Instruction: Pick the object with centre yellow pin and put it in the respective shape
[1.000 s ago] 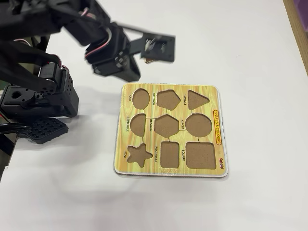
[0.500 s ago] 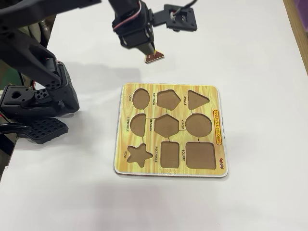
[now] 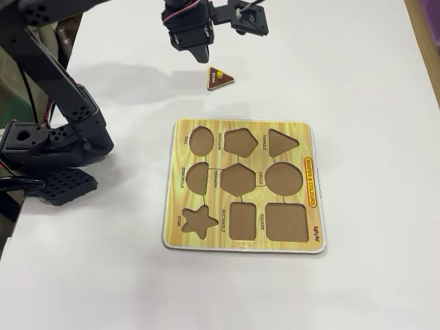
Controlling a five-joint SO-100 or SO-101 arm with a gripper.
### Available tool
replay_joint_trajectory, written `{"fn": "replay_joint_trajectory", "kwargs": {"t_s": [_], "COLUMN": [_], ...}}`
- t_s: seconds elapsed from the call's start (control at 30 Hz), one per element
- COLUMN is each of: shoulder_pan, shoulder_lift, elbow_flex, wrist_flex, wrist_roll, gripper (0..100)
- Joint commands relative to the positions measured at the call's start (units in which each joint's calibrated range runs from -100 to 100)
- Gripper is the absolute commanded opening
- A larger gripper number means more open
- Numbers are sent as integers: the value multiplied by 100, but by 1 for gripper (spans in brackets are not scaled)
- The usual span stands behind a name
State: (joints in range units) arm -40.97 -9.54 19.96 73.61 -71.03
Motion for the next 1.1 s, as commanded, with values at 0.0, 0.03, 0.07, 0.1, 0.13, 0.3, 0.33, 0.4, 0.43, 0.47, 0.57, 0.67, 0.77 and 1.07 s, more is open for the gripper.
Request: {"fn": "replay_joint_trajectory", "kwargs": {"t_s": [0.0,0.03,0.07,0.1,0.13,0.3,0.33,0.4,0.43,0.47,0.57,0.67,0.77,1.07], "shoulder_pan": [-43,-43,-43,-43,-43,-151,-209,-258,-268,-278,-287,-385,-405,-629], "shoulder_lift": [301,401,477,560,636,1079,1163,1305,1372,1431,1606,1665,1698,2159], "elbow_flex": [-737,-854,-953,-1061,-1151,-1583,-1646,-1727,-1763,-1763,-1790,-1790,-1772,-1781], "wrist_flex": [-83,-83,-83,-83,-83,-83,-83,-83,-83,-83,-83,-83,-83,-732], "wrist_roll": [1,6,6,6,6,17,17,17,22,22,27,27,27,32], "gripper": [2,2,2,2,2,2,2,2,2,2,3,7,8,8]}}
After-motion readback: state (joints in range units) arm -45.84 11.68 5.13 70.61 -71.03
